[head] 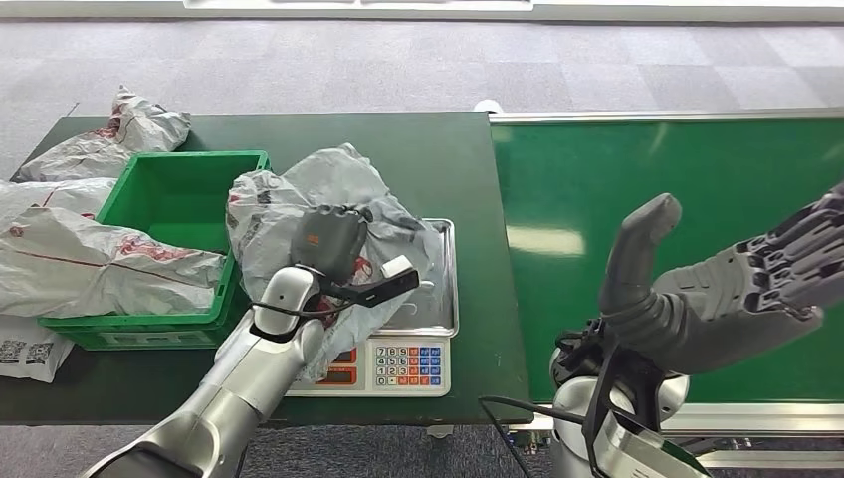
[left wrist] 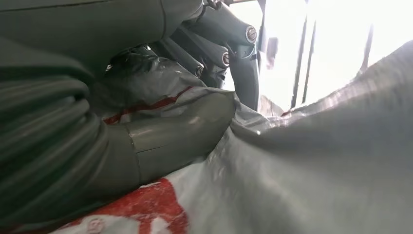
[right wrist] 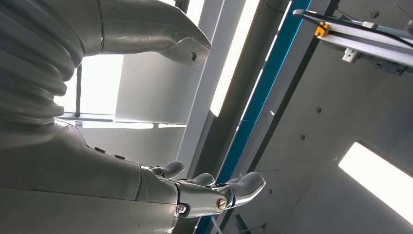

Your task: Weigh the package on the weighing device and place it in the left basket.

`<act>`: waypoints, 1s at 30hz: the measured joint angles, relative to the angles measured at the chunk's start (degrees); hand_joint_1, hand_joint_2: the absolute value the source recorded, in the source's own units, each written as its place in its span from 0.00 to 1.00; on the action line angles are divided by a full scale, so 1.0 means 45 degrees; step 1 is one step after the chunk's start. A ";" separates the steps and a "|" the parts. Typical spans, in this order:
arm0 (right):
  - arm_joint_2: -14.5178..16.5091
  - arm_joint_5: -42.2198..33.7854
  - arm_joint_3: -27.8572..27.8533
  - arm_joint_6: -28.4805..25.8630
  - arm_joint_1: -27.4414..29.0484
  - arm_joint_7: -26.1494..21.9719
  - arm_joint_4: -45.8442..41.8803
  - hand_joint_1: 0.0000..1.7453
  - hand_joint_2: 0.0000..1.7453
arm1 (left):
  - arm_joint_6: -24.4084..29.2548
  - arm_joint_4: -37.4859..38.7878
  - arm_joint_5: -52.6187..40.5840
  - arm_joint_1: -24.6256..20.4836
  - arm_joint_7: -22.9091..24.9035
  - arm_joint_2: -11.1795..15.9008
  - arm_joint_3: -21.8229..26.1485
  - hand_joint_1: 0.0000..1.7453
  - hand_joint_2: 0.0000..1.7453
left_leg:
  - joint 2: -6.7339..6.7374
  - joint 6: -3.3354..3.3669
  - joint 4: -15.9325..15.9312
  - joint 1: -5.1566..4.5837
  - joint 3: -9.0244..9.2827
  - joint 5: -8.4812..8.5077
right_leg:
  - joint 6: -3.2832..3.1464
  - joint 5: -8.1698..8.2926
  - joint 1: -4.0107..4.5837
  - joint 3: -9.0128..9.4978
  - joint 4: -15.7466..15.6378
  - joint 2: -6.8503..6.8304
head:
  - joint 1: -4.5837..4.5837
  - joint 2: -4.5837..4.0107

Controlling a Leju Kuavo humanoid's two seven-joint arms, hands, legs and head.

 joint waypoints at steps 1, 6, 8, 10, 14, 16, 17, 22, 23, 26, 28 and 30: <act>-0.0001 -0.0017 -0.0010 0.0000 0.0017 0.0000 -0.0018 0.00 1.00 | 0.0768 -0.0374 -0.0448 -0.0106 0.0510 0.0200 0.0187 1.00 1.00 | 0.0002 -0.0001 0.0000 0.0004 0.0000 0.0001 | -0.0002 0.0001 0.0004 0.0000 0.0002 0.0002 | 0.0001 0.0000; -0.0005 -0.0126 -0.0062 -0.0005 0.0055 0.0000 -0.0074 0.00 1.00 | 0.2196 -0.2021 -0.1845 -0.0425 0.1412 0.1189 0.1570 1.00 1.00 | 0.0015 -0.0010 -0.0003 0.0012 0.0009 0.0006 | -0.0008 -0.0001 0.0011 -0.0001 0.0004 0.0018 | -0.0001 0.0000; -0.0005 -0.0141 -0.0078 -0.0005 0.0057 0.0000 -0.0085 0.00 1.00 | 0.2221 -0.2417 -0.2109 -0.0424 0.1408 0.1479 0.2072 1.00 1.00 | 0.0013 -0.0016 -0.0004 0.0019 0.0000 0.0010 | -0.0009 -0.0002 0.0017 -0.0002 0.0005 0.0018 | 0.0001 0.0000; -0.0005 -0.0177 -0.0096 -0.0005 0.0057 0.0000 -0.0087 0.00 1.00 | 0.2251 -0.2860 -0.2270 -0.0422 0.1435 0.1758 0.2677 1.00 1.00 | 0.0019 -0.0019 -0.0004 0.0024 -0.0003 0.0011 | -0.0011 0.0000 0.0019 -0.0005 0.0006 0.0025 | 0.0001 0.0000; -0.0005 -0.0293 -0.0130 -0.0005 0.0058 0.0004 -0.0084 0.00 1.00 | 0.2326 -0.3487 -0.2418 -0.0443 0.2740 0.2614 0.3454 1.00 1.00 | 0.0046 -0.0025 -0.0004 0.0023 0.0007 0.0006 | -0.0014 0.0003 0.0016 -0.0020 0.0007 0.0063 | -0.0001 0.0000; -0.0005 -0.0334 -0.0146 -0.0005 0.0058 0.0006 -0.0083 0.00 1.00 | 0.2290 -0.3104 -0.2441 -0.0737 0.4215 0.3160 0.3249 1.00 1.00 | 0.0041 -0.0030 -0.0003 0.0024 0.0007 0.0007 | -0.0015 0.0002 0.0018 -0.0031 0.0007 0.0067 | -0.0004 0.0000; -0.0005 -0.0338 -0.0152 -0.0005 0.0057 0.0006 -0.0083 0.00 1.00 | 0.2216 -0.2566 -0.2446 -0.1019 0.4896 0.3404 0.3018 1.00 1.00 | 0.0026 -0.0031 -0.0003 0.0026 0.0005 0.0011 | -0.0016 0.0000 0.0020 -0.0028 0.0007 0.0052 | -0.0005 0.0000; -0.0005 -0.0336 -0.0154 -0.0002 0.0057 0.0005 -0.0083 0.00 1.00 | 0.2133 0.0113 -0.2448 -0.2013 0.6526 0.4197 0.1878 1.00 1.00 | 0.0021 -0.0047 -0.0005 0.0027 0.0001 0.0031 | -0.0033 0.0014 0.0023 -0.0017 0.0020 0.0037 | 0.0000 0.0000; -0.0005 -0.0340 -0.0154 -0.0001 0.0056 0.0005 -0.0083 0.00 1.00 | 0.2181 0.0417 -0.2448 -0.2085 0.6773 0.4339 0.1702 1.00 1.00 | 0.0042 -0.0049 -0.0005 0.0027 0.0002 0.0031 | -0.0041 0.0023 0.0021 -0.0023 0.0021 0.0058 | 0.0001 0.0000; -0.0005 -0.0351 -0.0154 0.0000 0.0056 0.0005 -0.0083 0.00 1.00 | 0.2218 0.0903 -0.2448 -0.2153 0.6995 0.4738 0.1402 0.26 1.00 | 0.0087 -0.0051 -0.0004 0.0024 0.0004 0.0027 | -0.0053 0.0035 0.0018 -0.0044 0.0020 0.0101 | -0.0002 0.0000; -0.0005 -0.0342 -0.0154 -0.0002 0.0055 0.0004 -0.0083 0.00 1.00 | 0.2052 0.1376 -0.2448 -0.2318 0.6686 0.4858 0.1359 0.00 0.50 | 0.0076 -0.0052 -0.0004 0.0025 0.0001 0.0027 | -0.0054 0.0033 0.0019 -0.0048 0.0020 0.0093 | -0.0002 0.0000; -0.0005 -0.0311 -0.0154 -0.0002 0.0054 0.0004 -0.0083 0.00 1.00 | 0.1507 0.2211 -0.2448 -0.2640 0.6218 0.4857 0.1358 0.00 0.00 | 0.0061 -0.0053 -0.0004 0.0026 -0.0002 0.0027 | -0.0056 0.0031 0.0020 -0.0047 0.0020 0.0082 | -0.0001 0.0000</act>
